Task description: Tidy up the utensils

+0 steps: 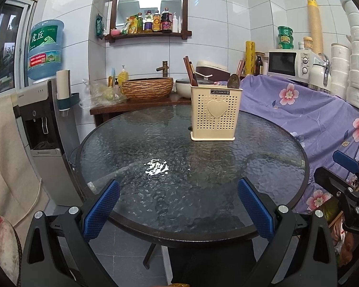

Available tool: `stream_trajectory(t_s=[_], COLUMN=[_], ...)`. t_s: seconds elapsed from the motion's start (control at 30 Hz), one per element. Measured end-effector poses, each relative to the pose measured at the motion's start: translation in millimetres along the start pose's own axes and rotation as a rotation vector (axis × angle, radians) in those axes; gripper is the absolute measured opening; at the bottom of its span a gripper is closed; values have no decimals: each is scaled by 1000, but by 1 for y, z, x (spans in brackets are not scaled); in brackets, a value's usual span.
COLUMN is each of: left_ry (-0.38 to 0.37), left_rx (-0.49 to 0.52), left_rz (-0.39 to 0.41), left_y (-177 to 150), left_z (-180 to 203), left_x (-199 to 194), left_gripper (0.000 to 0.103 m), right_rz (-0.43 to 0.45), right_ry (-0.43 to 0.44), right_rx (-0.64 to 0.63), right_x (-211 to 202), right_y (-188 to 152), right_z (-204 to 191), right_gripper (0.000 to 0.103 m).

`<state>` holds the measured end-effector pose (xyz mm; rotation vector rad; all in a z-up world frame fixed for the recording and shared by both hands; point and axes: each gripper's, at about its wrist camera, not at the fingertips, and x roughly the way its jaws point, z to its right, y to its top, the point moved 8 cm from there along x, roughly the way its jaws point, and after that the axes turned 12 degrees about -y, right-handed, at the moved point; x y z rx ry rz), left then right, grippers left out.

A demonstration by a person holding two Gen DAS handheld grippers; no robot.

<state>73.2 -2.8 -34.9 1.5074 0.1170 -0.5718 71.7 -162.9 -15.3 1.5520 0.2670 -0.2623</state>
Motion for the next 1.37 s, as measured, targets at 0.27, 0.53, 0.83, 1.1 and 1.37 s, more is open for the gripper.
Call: stream_trajectory(t_s=[0.27, 0.53, 0.83, 1.1, 1.37], left_ry=[1, 0, -2, -11, -2], left_rx=[0, 1, -3, -12, 3], left_rz=[0, 0, -1, 5, -3], left_y=[0, 0, 0, 1, 1], left_z=[-1, -1, -1, -4, -3], left_x=[0, 0, 0, -2, 0], left_gripper=[97, 97, 97, 97, 97], right_rz=[-3, -3, -6, -5, -5], right_ry=[4, 3, 7, 6, 5], right_rx=[-5, -6, -9, -9, -10], right_x=[0, 0, 1, 1, 1], right_y=[0, -1, -2, -1, -1], right_z=[-2, -3, -4, -4, -4], right_gripper=[97, 97, 97, 97, 97])
